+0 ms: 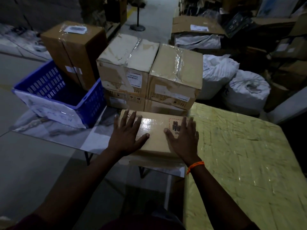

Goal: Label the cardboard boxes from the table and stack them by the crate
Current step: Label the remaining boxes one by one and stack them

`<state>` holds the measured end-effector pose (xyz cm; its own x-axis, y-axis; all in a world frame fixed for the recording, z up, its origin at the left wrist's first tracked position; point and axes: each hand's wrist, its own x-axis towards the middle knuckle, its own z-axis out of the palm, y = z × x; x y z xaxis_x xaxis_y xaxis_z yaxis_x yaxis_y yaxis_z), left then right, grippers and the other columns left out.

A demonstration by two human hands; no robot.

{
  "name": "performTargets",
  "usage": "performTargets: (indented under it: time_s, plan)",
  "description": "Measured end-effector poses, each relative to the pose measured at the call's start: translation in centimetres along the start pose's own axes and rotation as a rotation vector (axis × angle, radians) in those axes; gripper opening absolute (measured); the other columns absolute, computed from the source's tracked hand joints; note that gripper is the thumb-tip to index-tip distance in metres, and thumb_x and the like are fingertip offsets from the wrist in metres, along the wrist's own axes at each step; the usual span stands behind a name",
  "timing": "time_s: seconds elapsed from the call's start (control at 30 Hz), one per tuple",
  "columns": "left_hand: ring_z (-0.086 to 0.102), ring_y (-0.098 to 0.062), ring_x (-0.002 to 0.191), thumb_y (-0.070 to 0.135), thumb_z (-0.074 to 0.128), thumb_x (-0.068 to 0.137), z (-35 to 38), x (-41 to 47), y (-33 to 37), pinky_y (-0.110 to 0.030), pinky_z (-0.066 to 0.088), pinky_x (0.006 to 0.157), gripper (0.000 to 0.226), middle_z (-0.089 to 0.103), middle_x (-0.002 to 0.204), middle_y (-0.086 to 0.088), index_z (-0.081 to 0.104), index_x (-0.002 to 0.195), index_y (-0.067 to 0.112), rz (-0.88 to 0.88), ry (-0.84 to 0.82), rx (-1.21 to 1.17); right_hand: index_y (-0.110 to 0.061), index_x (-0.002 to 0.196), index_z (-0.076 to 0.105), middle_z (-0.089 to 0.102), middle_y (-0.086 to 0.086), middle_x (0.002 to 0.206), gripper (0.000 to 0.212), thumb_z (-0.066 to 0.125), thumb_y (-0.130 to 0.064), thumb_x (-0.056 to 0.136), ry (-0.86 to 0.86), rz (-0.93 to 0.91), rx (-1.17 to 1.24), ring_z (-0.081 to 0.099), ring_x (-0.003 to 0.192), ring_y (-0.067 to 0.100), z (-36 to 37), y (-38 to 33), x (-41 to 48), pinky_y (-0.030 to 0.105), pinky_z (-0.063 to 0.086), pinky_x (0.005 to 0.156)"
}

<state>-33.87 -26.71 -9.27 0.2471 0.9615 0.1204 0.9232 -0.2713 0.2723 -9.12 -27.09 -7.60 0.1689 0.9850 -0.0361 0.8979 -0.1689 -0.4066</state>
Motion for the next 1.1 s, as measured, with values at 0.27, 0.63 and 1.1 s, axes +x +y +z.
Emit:
performTargets:
  time_s: [0.27,0.63,1.1]
  plan:
    - [0.046,-0.026,0.139,0.095,0.056,0.063,-0.9,-1.1,-0.8,-0.048,0.042,0.112,0.119,0.045,0.154,-0.007,0.032,0.153,0.021,-0.474,0.032,-0.723,-0.005,0.143,0.045,0.056,0.019,0.136,0.097,0.074,-0.071,0.078,0.067,0.317,0.352,0.059,0.120,0.039,-1.4,0.5,1.2,0.045,0.053,0.092]
    - [0.054,0.007,0.111,0.038,0.090,0.069,-2.0,-5.6,-2.4,-0.029,0.046,0.095,0.093,0.054,0.126,0.015,0.037,0.144,0.023,-0.421,0.170,-1.027,-0.017,0.125,0.051,0.061,0.000,0.119,0.052,0.078,-0.044,0.088,0.239,0.330,0.813,0.064,0.099,0.011,-1.3,1.3,-5.0,0.022,0.047,0.066]
    - [0.057,-0.020,0.117,0.036,0.082,0.083,3.5,-11.7,-2.6,-0.037,0.055,0.088,0.064,0.053,0.134,-0.006,0.049,0.134,0.015,-0.549,0.114,-0.922,-0.016,0.125,0.068,0.065,0.010,0.113,0.049,0.078,-0.046,0.087,0.226,0.337,0.608,0.067,0.102,0.029,5.8,5.5,-12.1,0.036,0.055,0.084]
